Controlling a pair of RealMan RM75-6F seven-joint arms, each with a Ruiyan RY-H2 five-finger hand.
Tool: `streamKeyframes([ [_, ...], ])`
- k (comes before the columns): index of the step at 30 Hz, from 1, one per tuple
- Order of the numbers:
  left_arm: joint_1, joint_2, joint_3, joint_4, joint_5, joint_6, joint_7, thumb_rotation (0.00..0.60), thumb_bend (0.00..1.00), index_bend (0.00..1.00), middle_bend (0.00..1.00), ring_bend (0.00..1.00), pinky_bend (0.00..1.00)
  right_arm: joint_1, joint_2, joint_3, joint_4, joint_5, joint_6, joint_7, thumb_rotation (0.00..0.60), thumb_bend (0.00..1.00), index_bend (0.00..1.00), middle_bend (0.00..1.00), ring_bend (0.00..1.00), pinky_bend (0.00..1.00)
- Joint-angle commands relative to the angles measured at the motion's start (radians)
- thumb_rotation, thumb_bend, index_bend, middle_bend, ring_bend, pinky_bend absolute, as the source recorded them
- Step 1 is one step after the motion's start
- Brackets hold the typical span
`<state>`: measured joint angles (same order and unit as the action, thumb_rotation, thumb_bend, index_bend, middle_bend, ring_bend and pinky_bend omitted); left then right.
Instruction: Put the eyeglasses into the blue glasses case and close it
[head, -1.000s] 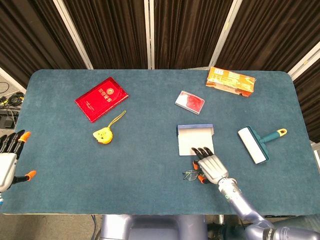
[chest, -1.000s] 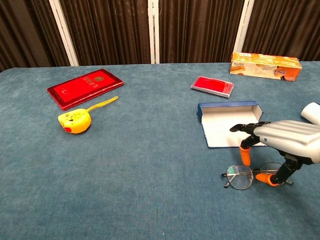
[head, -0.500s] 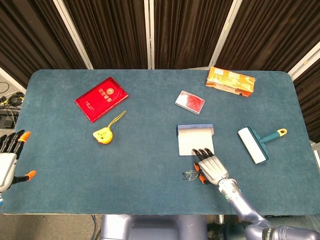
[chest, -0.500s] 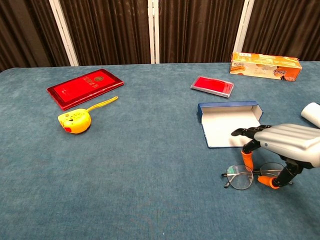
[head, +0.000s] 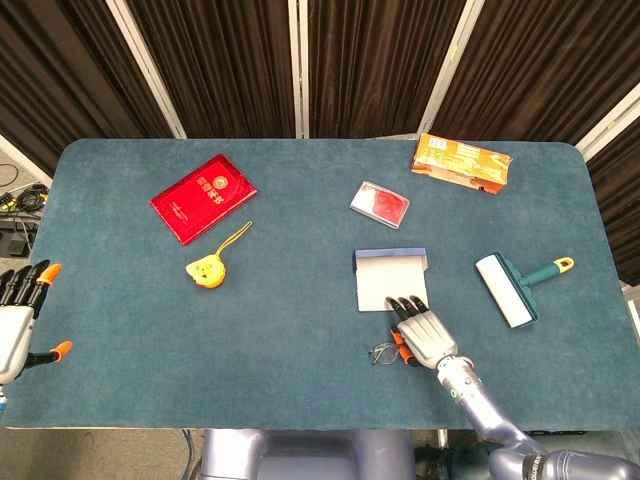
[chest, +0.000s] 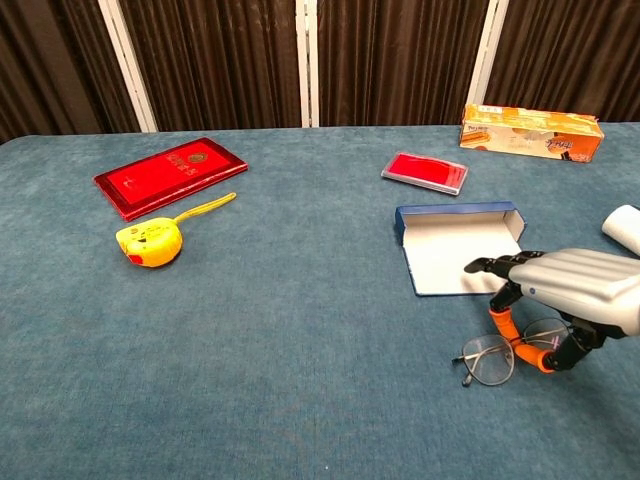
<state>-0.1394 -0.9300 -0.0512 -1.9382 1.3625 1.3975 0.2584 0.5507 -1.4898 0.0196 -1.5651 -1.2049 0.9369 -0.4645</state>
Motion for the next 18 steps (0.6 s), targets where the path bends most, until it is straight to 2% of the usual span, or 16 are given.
streamKeyframes([
  [1, -0.001, 0.000, 0.000, -0.001, -0.001, -0.001, 0.001, 0.600, 0.00, 0.00, 0.00, 0.00, 0.00, -0.001, 0.000, 0.001, 0.001, -0.007, 0.007, 0.011, 0.600, 0.39, 0.62, 0.00, 0.00, 0.00],
  [18, 0.000, 0.005, 0.002, -0.003, 0.003, 0.002, -0.008, 0.600, 0.00, 0.00, 0.00, 0.00, 0.00, 0.007, 0.018, 0.036, -0.031, 0.012, 0.026, 0.052, 0.600, 0.40, 0.63, 0.00, 0.00, 0.00],
])
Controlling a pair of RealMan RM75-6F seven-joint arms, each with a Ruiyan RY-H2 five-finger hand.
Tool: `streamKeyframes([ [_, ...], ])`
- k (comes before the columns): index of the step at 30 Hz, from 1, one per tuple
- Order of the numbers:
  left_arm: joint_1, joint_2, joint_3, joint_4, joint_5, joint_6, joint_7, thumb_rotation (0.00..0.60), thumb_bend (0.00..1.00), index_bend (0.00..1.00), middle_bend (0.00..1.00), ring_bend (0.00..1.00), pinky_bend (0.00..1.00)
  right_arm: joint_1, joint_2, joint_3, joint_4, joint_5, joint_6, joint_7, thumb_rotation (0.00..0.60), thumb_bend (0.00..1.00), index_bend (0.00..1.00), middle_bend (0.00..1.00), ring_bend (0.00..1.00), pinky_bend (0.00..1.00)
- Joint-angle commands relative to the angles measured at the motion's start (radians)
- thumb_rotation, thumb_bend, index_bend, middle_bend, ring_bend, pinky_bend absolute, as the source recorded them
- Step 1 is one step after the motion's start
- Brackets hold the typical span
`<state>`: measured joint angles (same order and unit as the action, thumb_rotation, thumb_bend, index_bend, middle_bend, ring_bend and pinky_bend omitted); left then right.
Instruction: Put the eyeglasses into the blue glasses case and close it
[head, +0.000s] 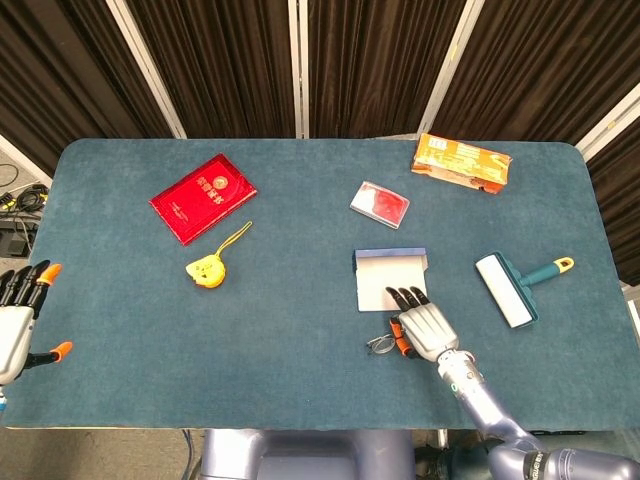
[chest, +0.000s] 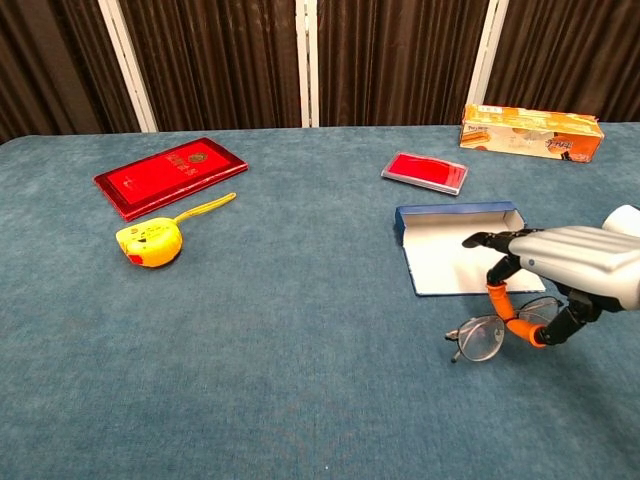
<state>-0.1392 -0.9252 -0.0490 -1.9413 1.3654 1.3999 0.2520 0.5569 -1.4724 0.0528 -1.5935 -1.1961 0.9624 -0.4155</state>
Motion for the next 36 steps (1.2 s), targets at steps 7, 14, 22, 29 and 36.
streamKeyframes([
  [7, 0.000, 0.002, 0.001, -0.001, 0.000, -0.002, -0.007, 0.600, 0.00, 0.00, 0.00, 0.00, 0.00, 0.015, 0.009, 0.041, -0.017, 0.037, 0.004, 0.022, 0.600, 0.41, 0.64, 0.00, 0.00, 0.00],
  [14, -0.001, 0.005, -0.002, -0.003, -0.006, -0.003, -0.014, 0.600, 0.00, 0.00, 0.00, 0.00, 0.00, 0.042, 0.008, 0.086, -0.021, 0.086, 0.007, 0.001, 0.600, 0.41, 0.65, 0.00, 0.00, 0.00],
  [22, -0.012, 0.012, -0.016, 0.010, -0.039, -0.021, -0.040, 0.600, 0.00, 0.00, 0.00, 0.00, 0.00, 0.137, -0.041, 0.188, 0.081, 0.264, -0.029, -0.066, 0.600, 0.41, 0.65, 0.00, 0.00, 0.00],
  [29, -0.020, 0.014, -0.024, 0.016, -0.060, -0.037, -0.053, 0.600, 0.00, 0.00, 0.00, 0.00, 0.00, 0.185, -0.074, 0.204, 0.168, 0.348, -0.059, -0.081, 0.600, 0.42, 0.65, 0.00, 0.00, 0.00],
  [36, -0.020, 0.017, -0.025, 0.017, -0.063, -0.034, -0.060, 0.600, 0.00, 0.00, 0.00, 0.00, 0.00, 0.213, -0.111, 0.198, 0.259, 0.375, -0.071, -0.083, 0.600, 0.42, 0.65, 0.00, 0.00, 0.00],
])
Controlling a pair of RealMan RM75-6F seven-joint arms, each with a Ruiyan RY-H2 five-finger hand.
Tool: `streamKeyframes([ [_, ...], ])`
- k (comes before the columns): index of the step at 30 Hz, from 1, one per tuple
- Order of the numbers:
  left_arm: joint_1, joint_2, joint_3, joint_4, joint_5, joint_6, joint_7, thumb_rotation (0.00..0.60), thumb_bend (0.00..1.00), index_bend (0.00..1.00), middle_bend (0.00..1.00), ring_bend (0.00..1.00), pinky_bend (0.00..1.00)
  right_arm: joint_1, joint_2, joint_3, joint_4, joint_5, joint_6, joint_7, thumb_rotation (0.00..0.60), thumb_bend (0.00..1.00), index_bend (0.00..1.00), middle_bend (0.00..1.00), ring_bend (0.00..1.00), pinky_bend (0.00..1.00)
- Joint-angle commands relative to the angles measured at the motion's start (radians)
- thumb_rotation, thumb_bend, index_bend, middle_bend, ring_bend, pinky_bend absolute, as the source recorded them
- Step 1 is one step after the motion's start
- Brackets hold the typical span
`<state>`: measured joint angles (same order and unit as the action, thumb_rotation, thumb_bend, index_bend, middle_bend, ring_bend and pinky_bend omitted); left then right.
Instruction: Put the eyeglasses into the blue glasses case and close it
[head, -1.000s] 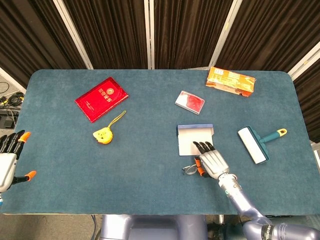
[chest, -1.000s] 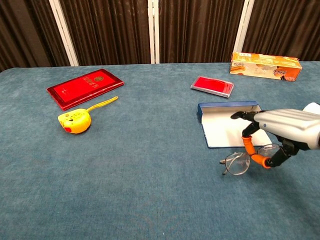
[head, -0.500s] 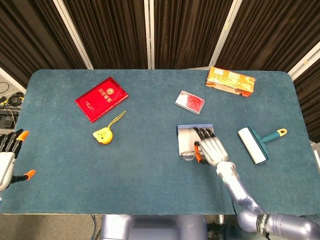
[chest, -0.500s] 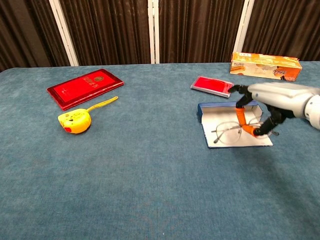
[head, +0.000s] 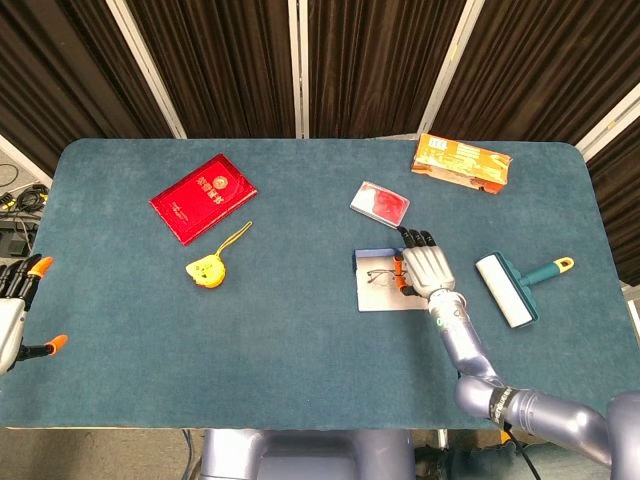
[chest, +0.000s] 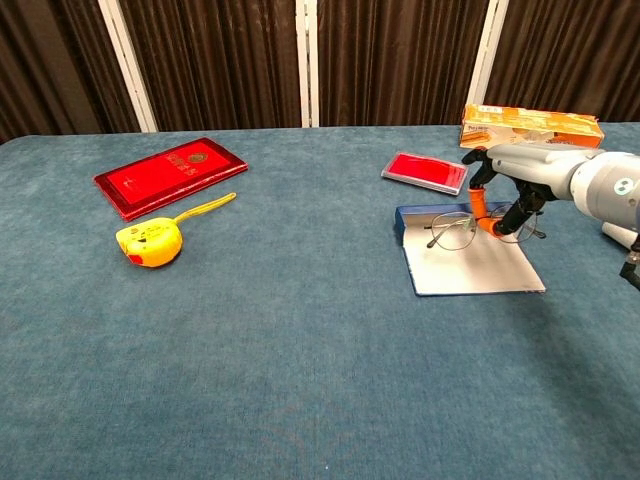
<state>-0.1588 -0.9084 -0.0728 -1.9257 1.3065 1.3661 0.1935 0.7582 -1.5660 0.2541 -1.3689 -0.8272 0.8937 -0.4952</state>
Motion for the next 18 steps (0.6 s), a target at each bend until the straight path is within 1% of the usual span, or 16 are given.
streamKeyframes([
  [1, -0.001, 0.001, -0.002, 0.001, -0.007, -0.001, -0.004, 0.600, 0.00, 0.00, 0.00, 0.00, 0.00, 0.014, -0.029, -0.006, 0.057, 0.004, 0.006, -0.004, 0.600, 0.42, 0.66, 0.00, 0.00, 0.00],
  [7, -0.003, 0.002, -0.005, 0.005, -0.017, -0.005, -0.008, 0.600, 0.00, 0.00, 0.00, 0.00, 0.00, 0.029, -0.059, -0.019, 0.135, 0.013, 0.004, -0.021, 0.600, 0.43, 0.66, 0.00, 0.00, 0.00],
  [18, -0.006, 0.003, -0.007, 0.006, -0.027, -0.007, -0.009, 0.600, 0.00, 0.00, 0.00, 0.00, 0.00, 0.053, -0.109, -0.022, 0.191, 0.016, 0.021, -0.054, 0.600, 0.43, 0.66, 0.00, 0.00, 0.00],
])
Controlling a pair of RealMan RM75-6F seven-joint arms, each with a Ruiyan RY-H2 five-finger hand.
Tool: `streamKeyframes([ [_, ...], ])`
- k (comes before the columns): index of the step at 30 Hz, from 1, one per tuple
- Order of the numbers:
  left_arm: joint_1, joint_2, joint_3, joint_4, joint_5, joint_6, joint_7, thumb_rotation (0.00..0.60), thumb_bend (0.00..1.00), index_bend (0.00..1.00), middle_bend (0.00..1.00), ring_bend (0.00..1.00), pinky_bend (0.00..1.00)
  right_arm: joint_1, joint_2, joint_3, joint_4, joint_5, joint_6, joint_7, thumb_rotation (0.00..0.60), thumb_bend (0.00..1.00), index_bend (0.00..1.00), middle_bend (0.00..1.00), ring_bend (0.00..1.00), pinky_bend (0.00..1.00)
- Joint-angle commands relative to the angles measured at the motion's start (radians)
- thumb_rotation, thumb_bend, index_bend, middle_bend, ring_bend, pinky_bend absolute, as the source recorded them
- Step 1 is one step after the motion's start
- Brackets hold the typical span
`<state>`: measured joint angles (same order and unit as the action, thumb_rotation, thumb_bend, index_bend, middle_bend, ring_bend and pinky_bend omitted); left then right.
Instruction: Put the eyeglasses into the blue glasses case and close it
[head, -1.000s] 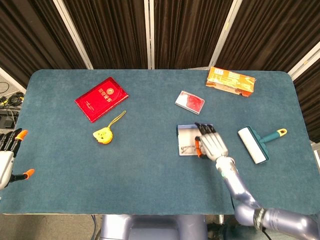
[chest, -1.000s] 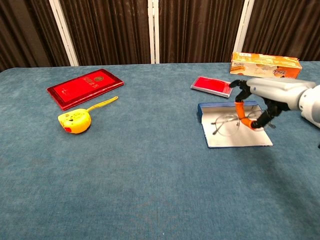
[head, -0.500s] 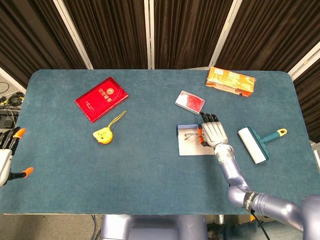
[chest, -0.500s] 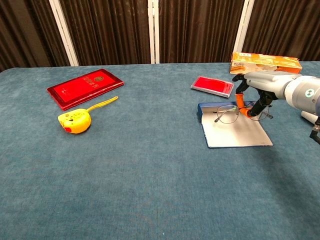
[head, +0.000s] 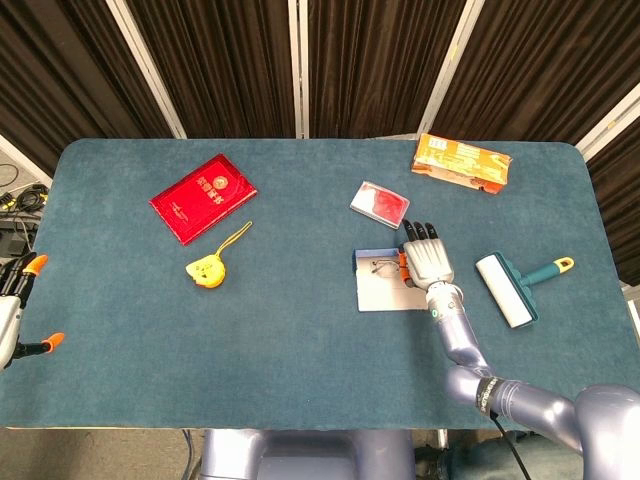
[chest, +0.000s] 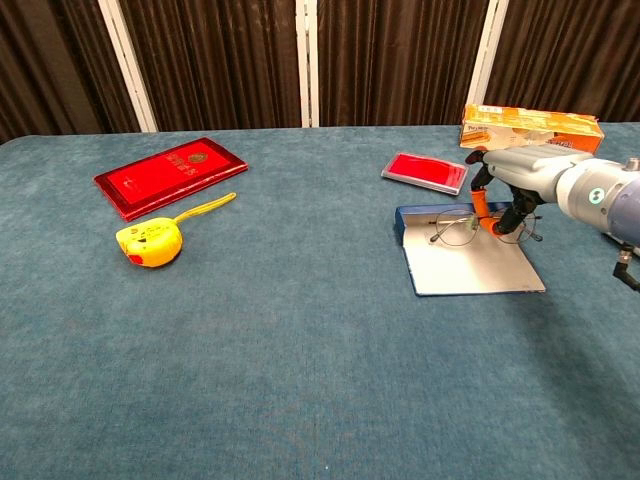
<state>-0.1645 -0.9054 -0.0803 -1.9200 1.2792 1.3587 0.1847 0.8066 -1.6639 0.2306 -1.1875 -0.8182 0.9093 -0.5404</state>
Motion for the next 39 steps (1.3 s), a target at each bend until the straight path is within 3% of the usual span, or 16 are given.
streamKeyframes([
  [1, 0.000, 0.000, 0.000, 0.000, 0.001, 0.000, 0.000, 0.600, 0.00, 0.00, 0.00, 0.00, 0.00, 0.008, -0.020, 0.004, 0.017, 0.014, 0.009, -0.016, 0.600, 0.43, 0.66, 0.00, 0.00, 0.00],
  [14, -0.003, 0.001, -0.001, 0.003, -0.008, -0.005, -0.004, 0.600, 0.00, 0.00, 0.00, 0.00, 0.00, 0.037, -0.081, 0.032, 0.072, 0.054, 0.041, -0.072, 0.600, 0.42, 0.63, 0.00, 0.00, 0.00],
  [19, -0.006, 0.001, -0.002, 0.006, -0.014, -0.010, -0.006, 0.600, 0.00, 0.00, 0.00, 0.00, 0.00, 0.034, -0.084, 0.035, 0.066, 0.061, 0.058, -0.089, 0.600, 0.20, 0.33, 0.00, 0.00, 0.00],
  [22, -0.007, 0.002, -0.002, 0.006, -0.014, -0.012, -0.007, 0.600, 0.00, 0.00, 0.00, 0.00, 0.00, 0.030, -0.084, 0.037, 0.060, 0.052, 0.070, -0.080, 0.600, 0.13, 0.24, 0.00, 0.00, 0.00],
  [32, -0.004, 0.005, 0.003, 0.000, 0.000, -0.008, -0.014, 0.600, 0.00, 0.00, 0.00, 0.00, 0.00, 0.000, -0.036, 0.029, -0.025, -0.052, 0.125, -0.020, 0.600, 0.13, 0.22, 0.00, 0.00, 0.00],
  [39, -0.004, 0.005, 0.004, 0.001, 0.001, -0.007, -0.014, 0.600, 0.00, 0.00, 0.00, 0.00, 0.00, 0.006, -0.029, 0.055, 0.024, -0.075, 0.142, -0.002, 0.600, 0.13, 0.22, 0.00, 0.00, 0.00],
])
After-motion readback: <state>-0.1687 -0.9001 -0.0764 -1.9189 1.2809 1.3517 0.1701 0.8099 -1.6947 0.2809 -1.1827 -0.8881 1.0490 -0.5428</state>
